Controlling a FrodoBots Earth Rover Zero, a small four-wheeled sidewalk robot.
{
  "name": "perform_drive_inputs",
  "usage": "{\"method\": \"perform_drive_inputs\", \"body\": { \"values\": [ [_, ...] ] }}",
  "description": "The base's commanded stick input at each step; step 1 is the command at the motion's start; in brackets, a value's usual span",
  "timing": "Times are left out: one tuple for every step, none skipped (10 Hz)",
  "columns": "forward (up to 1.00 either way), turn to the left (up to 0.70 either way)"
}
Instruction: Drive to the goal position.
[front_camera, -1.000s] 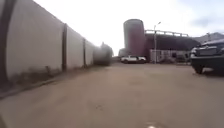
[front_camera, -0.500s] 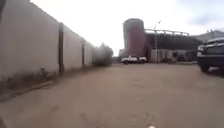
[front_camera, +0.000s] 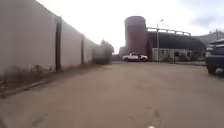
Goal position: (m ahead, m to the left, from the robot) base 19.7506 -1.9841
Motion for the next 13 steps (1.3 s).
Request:
{"method": "perform_drive_inputs", "body": {
  "values": [
    [0.7,0.01],
    [0.7,0.01],
    [0.7,-0.24],
    [0.7,-0.13],
    [0.7,0.01],
    [0.7,0.01],
    [0.7,0.01],
    [0.7,0.01],
    [0.7,0.01],
    [0.7,0.01],
    [0.7,0.01],
    [0.7,0.01],
    [0.7,0.01]
  ]
}}
